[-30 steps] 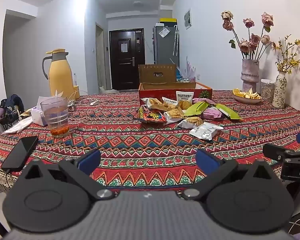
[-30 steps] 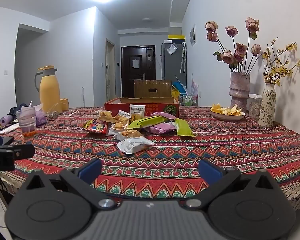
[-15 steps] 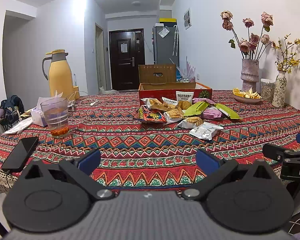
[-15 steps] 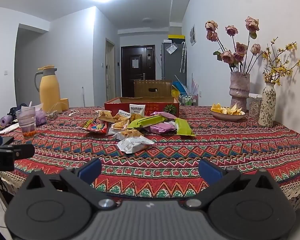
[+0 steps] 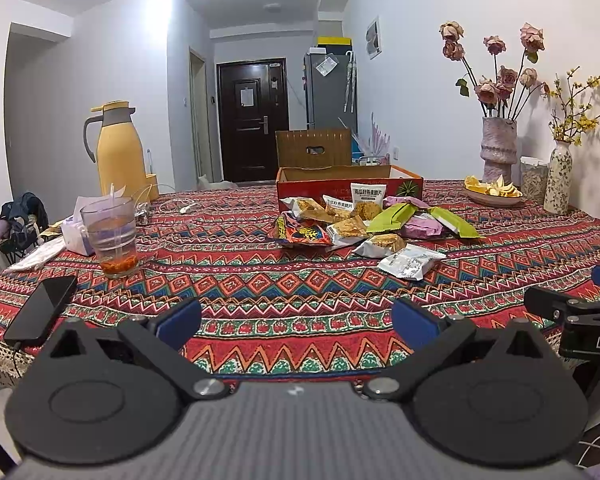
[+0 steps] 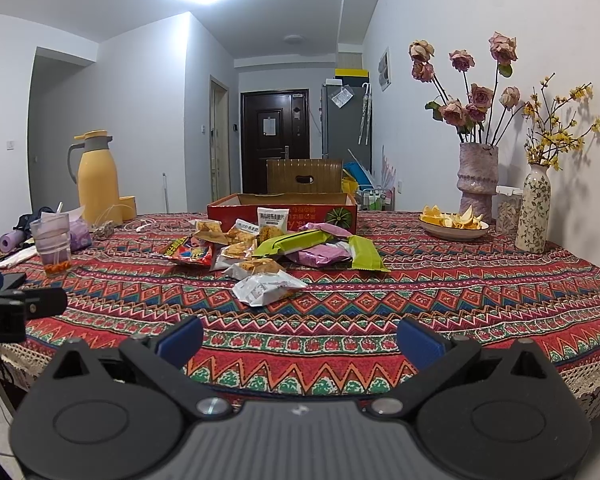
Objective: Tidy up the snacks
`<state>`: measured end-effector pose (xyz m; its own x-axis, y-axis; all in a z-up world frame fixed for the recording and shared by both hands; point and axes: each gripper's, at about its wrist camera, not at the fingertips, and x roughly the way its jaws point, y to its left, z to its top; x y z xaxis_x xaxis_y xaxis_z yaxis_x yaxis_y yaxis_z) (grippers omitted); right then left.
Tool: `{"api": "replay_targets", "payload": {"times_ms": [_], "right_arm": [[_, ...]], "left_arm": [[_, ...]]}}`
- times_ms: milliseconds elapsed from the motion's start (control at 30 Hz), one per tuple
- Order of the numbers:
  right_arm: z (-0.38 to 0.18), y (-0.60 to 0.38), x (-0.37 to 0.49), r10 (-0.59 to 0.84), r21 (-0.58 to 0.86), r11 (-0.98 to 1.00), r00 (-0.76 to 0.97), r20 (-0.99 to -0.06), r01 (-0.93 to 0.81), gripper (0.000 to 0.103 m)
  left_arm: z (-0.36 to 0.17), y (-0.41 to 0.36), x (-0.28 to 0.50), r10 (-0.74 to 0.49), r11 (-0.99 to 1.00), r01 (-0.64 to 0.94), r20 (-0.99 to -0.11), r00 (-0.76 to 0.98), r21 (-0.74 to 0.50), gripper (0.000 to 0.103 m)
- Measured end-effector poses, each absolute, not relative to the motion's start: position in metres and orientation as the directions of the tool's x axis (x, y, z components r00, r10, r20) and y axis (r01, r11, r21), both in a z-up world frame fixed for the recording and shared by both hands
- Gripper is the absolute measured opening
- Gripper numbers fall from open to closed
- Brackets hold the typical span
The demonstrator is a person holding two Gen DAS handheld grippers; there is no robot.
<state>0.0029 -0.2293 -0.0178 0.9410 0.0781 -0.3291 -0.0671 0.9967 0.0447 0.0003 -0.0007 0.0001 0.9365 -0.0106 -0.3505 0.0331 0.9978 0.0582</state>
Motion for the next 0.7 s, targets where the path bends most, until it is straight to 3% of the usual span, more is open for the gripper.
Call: {"api": "replay_targets", "payload": {"times_ms": [700], "right_arm": [[-0.0175, -0.2304, 0.0021, 0.074, 0.044, 0.997, 0.941, -0.329, -0.063, 0.103]], "left_arm": [[0.0005, -0.0006, 0.0005, -0.010, 0.998, 0.033, -0.349, 0.937, 0.061, 0.103]]}}
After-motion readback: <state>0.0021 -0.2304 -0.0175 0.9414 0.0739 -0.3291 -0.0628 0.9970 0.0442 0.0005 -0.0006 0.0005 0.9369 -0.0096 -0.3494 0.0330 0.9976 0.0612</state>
